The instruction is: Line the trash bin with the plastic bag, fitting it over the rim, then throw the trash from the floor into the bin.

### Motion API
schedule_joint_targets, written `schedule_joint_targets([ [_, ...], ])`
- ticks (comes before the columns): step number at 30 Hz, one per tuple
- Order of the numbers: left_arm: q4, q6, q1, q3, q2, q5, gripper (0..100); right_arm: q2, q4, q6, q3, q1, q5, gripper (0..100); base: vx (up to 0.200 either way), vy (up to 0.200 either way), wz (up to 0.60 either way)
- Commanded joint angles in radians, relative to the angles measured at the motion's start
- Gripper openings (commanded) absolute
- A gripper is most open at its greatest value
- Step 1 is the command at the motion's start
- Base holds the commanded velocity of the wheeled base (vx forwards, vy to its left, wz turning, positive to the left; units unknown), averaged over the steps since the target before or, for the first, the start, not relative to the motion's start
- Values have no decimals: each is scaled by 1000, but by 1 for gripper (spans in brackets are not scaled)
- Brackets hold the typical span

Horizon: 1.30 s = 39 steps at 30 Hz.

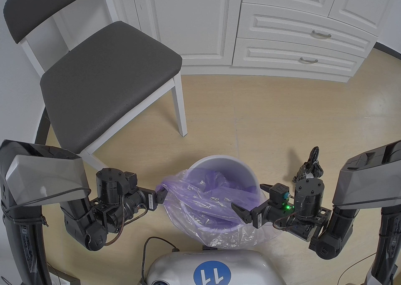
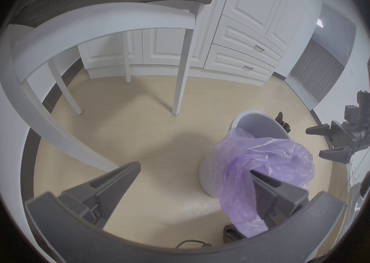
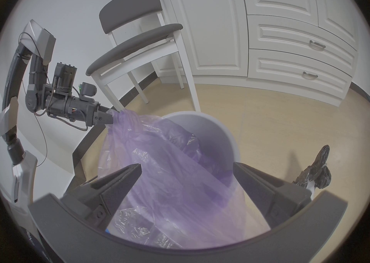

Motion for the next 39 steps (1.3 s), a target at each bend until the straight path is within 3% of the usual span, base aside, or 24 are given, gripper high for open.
schedule_joint_targets([
  [1,-1,1,0,0,-7,1,100,-18,6,0,16,8,1,100,0,0,0],
  [5,-1,1,-2,3,-17,-1,100,-48,39,0,25,11,4,100,0,0,0],
  [11,-1,1,-3,3,-27,-1,100,-177,212,34,11,21,26,100,0,0,0],
  [16,4,1,3,12,-76,-1,100,-314,427,76,-88,8,46,100,0,0,0],
  [24,7,1,1,19,-74,-6,100,-334,793,71,-263,-31,167,100,0,0,0],
  [27,10,2,3,15,-70,-6,100,-288,796,66,-263,-43,244,100,0,0,0],
  [29,10,2,3,12,-67,-6,100,-254,782,68,-265,-43,261,100,0,0,0],
  [39,7,19,23,19,-82,-9,100,-146,773,66,-280,-38,259,100,0,0,0],
])
